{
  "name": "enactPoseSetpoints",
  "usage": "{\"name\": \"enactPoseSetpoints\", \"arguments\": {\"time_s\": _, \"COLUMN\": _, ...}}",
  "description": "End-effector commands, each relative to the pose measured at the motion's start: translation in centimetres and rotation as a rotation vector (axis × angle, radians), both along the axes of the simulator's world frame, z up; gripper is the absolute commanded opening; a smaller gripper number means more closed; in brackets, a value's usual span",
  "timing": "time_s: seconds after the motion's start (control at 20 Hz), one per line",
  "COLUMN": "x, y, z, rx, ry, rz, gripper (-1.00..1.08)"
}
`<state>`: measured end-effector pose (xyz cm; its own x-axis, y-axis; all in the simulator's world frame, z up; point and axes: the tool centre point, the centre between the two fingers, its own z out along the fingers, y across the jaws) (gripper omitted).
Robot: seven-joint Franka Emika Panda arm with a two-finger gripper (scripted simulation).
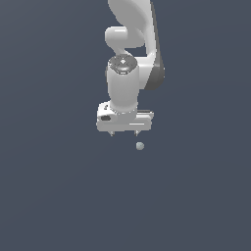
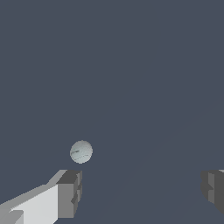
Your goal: Pick up the object and move it to a goal position.
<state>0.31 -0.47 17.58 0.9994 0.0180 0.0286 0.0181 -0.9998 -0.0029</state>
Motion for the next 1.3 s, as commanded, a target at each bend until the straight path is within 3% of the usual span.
{"name": "enactPoseSetpoints", "arguments": {"time_s": 0.0, "x": -0.1, "y": 0.5, "z": -0.7, "rx": -0.003, "ry": 0.003, "rz": 0.035, "gripper": 1.00}}
{"name": "enactPoseSetpoints", "arguments": {"time_s": 0.8, "x": -2.0, "y": 6.3, "z": -8.4, "rx": -0.016, "ry": 0.023, "rz": 0.479, "gripper": 1.00}}
{"name": "enactPoseSetpoints", "arguments": {"time_s": 1.25, "x": -2.8, "y": 7.9, "z": -10.4, "rx": -0.012, "ry": 0.027, "rz": 0.598, "gripper": 1.00}}
